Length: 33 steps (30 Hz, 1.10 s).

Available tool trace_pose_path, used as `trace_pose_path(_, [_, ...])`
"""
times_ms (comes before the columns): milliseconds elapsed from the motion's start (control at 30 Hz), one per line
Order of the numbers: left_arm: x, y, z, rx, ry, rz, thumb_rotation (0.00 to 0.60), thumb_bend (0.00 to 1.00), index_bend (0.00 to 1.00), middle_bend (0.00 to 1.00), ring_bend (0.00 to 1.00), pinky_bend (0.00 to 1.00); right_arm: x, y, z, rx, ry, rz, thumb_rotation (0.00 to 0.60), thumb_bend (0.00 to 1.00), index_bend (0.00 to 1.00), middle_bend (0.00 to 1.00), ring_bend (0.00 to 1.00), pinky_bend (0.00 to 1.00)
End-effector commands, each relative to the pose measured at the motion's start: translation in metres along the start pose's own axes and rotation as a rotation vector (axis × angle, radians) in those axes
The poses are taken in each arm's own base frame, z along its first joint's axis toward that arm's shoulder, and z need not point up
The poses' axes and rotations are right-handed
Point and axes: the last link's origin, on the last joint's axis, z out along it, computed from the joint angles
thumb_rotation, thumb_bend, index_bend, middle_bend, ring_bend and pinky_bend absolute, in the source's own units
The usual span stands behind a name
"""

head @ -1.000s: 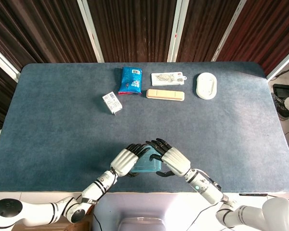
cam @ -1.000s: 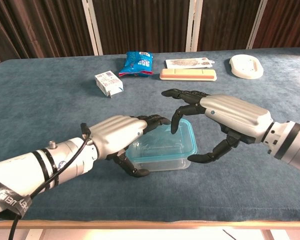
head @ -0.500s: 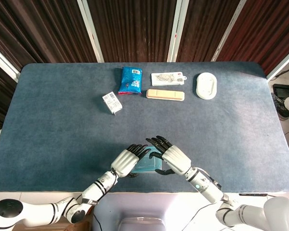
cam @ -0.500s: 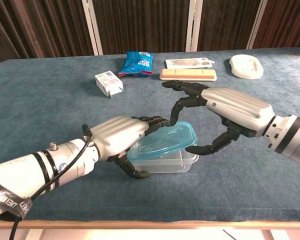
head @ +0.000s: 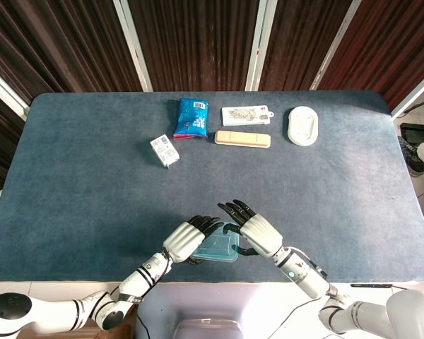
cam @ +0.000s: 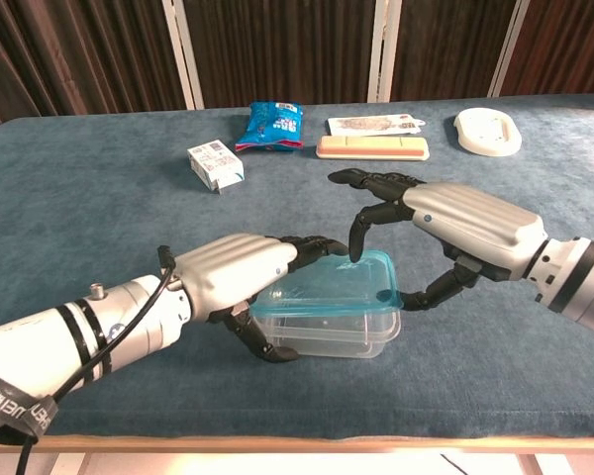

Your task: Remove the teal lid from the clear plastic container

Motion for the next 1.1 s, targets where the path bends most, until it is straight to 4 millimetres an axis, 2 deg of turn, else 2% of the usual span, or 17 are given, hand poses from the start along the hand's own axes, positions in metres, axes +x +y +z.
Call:
trace_pose_path(33, [0.000,0.001,0.000,-0.002,0.003,-0.001,0.600,0.27,0.00,0.17,0.36,0.41,-0.002,-0.002,0.001,0.009,-0.003,0.002,0.600,0.40,0.60,0.10,0.00,0.00])
trace_pose_path(300, [-0.001,0.001,0.001,0.000,0.010,-0.008,0.600,0.27,0.00,0.17,0.33,0.40,-0.007,-0.007,0.004,0.018,0.015,0.008,0.600,0.47,0.64,0.12,0.00,0.00])
trace_pose_path(467, [-0.001,0.002,0.001,-0.004,0.014,-0.012,0.600,0.27,0.00,0.17,0.31,0.40,-0.009,-0.011,0.005,0.024,0.031,0.010,0.600,0.59,0.67,0.14,0.00,0.00])
trace_pose_path(600, [0.000,0.002,0.001,-0.005,0.022,-0.014,0.600,0.27,0.00,0.17,0.25,0.38,-0.010,-0.013,0.005,0.028,0.043,0.013,0.600,0.64,0.71,0.15,0.00,0.00])
trace_pose_path(733, [0.002,0.001,0.000,-0.005,0.045,-0.013,0.600,0.27,0.00,0.13,0.07,0.31,-0.008,-0.013,0.004,0.037,0.067,0.015,0.600,0.65,0.76,0.17,0.00,0.00])
trace_pose_path(767, [0.003,0.001,-0.001,-0.005,0.058,-0.012,0.600,0.27,0.00,0.11,0.03,0.26,-0.007,-0.013,0.003,0.037,0.075,0.016,0.600,0.65,0.77,0.17,0.00,0.00])
trace_pose_path(933, [0.006,0.001,-0.001,-0.010,0.108,-0.029,0.600,0.27,0.00,0.01,0.00,0.15,-0.003,-0.011,0.002,0.033,0.092,0.016,0.600,0.66,0.78,0.17,0.00,0.00])
trace_pose_path(1100, [0.007,0.000,-0.002,-0.012,0.147,-0.020,0.600,0.27,0.00,0.00,0.00,0.09,-0.003,-0.012,0.002,0.037,0.103,0.015,0.600,0.68,0.80,0.17,0.00,0.00])
